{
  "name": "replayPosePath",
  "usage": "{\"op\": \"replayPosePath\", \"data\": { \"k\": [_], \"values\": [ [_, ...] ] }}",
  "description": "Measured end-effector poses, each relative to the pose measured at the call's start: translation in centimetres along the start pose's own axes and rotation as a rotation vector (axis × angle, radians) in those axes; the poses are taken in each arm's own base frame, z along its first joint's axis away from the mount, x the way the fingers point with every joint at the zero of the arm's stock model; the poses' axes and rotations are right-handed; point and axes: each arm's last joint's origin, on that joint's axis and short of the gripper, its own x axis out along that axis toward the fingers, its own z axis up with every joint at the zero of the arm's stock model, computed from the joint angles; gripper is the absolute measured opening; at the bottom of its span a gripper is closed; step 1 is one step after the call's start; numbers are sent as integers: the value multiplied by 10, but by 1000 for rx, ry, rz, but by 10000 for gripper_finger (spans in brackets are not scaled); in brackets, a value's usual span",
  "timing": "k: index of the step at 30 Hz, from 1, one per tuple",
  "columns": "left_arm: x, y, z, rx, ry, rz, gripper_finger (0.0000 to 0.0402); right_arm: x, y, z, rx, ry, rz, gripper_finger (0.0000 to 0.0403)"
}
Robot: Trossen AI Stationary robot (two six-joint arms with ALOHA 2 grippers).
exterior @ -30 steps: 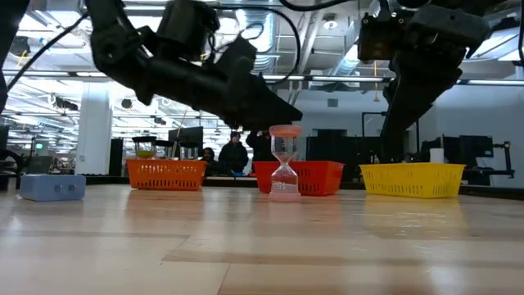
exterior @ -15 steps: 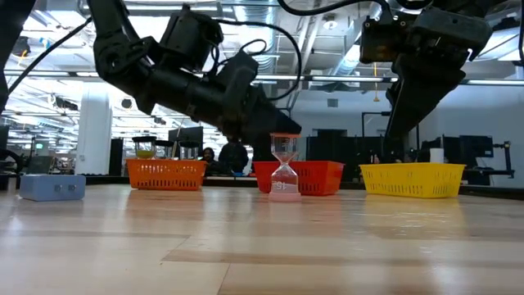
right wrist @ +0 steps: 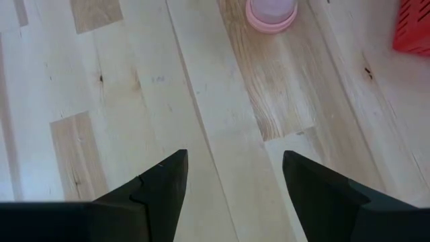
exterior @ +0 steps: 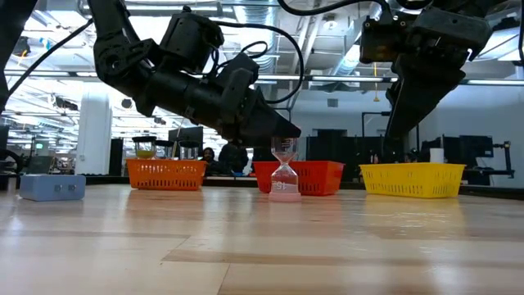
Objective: Pick & Place Office items
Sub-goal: Put the pink hourglass into the orange bin
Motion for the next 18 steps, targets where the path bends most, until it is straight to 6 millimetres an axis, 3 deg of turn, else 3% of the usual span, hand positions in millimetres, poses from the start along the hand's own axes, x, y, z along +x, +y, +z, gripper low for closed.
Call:
{"op": "replayPosePath", "data": {
  "k": [8, 13, 18],
  "values": [
    [0, 0, 1, -1, -6, 1, 199, 0, 0, 0, -2, 0, 0, 235],
    [-1, 1, 4, -3, -18, 10, 208, 0, 0, 0, -2, 0, 0, 235],
    [-12, 3, 23, -6, -47, 16, 210, 0, 0, 0, 8, 0, 0, 235]
  ]
}}
